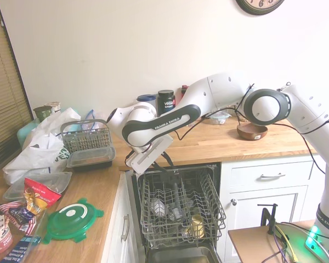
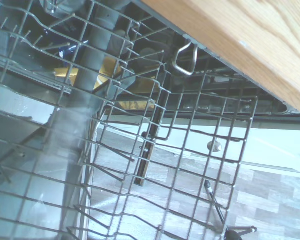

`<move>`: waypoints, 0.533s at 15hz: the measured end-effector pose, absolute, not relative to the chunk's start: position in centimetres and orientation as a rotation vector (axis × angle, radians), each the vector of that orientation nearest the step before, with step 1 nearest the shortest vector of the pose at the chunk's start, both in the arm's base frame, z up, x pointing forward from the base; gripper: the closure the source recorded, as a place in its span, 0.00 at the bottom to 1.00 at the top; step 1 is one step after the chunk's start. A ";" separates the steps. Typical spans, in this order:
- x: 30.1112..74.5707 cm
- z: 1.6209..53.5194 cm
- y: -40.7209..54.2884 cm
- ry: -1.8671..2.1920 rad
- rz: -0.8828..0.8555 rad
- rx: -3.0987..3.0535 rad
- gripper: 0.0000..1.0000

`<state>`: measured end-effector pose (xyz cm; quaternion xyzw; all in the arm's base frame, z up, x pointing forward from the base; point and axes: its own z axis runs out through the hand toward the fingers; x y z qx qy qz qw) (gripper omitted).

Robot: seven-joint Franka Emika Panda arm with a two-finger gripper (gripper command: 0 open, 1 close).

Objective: Put the fork in the dishwasher

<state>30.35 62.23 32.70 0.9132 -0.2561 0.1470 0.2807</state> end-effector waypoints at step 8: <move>32.3 54.9 56.2 -1.023 0.532 2.665 0.00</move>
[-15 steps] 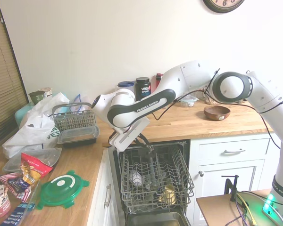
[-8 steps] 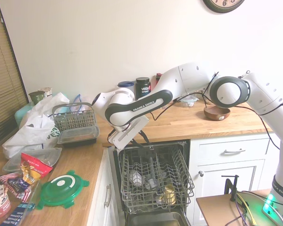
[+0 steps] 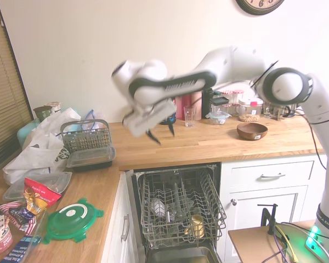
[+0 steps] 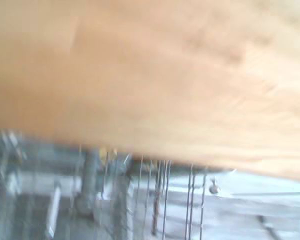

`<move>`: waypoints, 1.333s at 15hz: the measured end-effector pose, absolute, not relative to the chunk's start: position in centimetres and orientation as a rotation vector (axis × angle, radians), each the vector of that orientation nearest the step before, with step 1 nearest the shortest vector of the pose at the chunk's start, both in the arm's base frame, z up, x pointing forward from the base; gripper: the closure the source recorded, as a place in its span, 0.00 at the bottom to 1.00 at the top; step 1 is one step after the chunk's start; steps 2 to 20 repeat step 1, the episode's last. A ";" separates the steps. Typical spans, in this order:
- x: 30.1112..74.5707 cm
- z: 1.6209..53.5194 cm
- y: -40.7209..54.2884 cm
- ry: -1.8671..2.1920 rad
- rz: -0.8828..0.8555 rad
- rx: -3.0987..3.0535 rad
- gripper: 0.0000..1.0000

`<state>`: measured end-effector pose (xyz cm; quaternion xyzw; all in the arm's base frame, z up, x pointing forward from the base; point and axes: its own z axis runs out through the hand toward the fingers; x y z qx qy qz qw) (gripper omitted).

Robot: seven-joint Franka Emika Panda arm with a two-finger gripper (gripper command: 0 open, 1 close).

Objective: Put the fork in the dishwasher

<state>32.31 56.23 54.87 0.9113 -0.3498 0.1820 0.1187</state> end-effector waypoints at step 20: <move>33.2 57.2 54.1 -1.086 0.517 2.691 0.00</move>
